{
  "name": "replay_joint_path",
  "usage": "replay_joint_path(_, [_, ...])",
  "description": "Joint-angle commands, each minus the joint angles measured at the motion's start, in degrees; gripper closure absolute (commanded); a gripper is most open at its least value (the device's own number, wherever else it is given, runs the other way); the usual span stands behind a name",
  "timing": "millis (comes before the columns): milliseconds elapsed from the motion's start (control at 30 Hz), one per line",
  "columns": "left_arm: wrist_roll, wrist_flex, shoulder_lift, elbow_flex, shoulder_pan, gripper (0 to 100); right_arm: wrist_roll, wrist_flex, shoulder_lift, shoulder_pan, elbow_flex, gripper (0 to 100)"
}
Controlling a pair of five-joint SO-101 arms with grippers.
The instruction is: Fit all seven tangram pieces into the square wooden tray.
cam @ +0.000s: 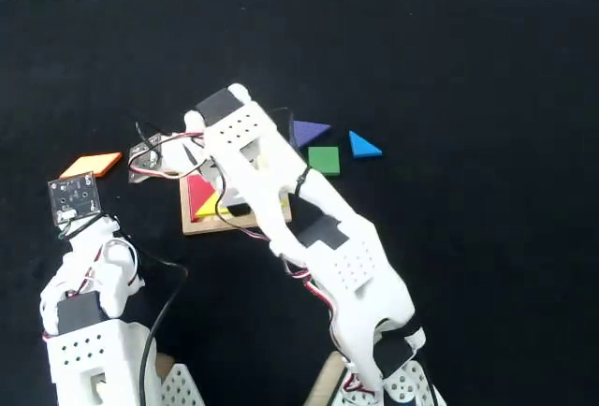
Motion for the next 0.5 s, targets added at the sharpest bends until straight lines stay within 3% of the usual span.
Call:
replay_joint_path(0, [-0.09, -0.79, -0.44, -0.22, -0.40, 97, -0.97, -0.53, -0.84, -0.62, -3.30, 77.5])
replay_joint_path(267, [-0.09, -0.79, -0.44, -0.22, -0.31, 97, -2.55, 0.88, -0.84, -0.79, -3.21, 76.1])
replay_joint_path(467, [-0.09, -0.79, -0.44, -0.22, -0.31, 97, -3.69, 1.14, -0.84, -0.70, -3.21, 59.3])
